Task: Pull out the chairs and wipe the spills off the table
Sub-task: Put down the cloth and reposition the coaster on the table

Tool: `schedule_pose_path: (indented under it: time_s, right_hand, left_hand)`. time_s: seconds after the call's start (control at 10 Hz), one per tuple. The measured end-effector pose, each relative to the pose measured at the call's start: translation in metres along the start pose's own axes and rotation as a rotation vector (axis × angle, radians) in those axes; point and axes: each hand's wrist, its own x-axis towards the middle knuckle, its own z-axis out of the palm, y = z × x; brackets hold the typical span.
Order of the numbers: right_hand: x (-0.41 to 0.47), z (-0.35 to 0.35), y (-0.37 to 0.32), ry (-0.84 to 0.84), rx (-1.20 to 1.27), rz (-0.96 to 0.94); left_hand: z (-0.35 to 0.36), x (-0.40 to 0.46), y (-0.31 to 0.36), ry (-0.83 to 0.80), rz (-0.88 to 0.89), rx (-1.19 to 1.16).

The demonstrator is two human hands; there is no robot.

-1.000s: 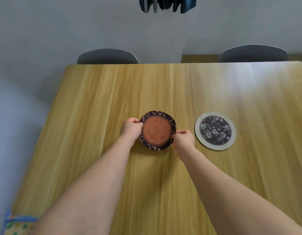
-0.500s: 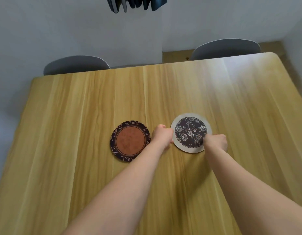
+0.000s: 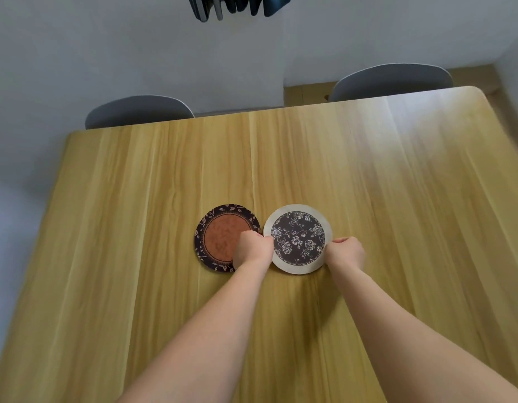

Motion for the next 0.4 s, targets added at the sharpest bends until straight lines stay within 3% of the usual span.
schedule_pose_path:
  time_s: [0.2,0.4]
  right_hand:
    - [0.0028,0.0071,0.0012,0.018,-0.018,-0.018]
    - [0.0,0.0037,-0.0048,-0.04,-0.196,-0.07]
  left_hand:
    - [-0.0132,-0.006,-0.0073,0.112,0.132,0.23]
    - [-0.0156,-0.0087,-0.014,0.042,0.269,0.313]
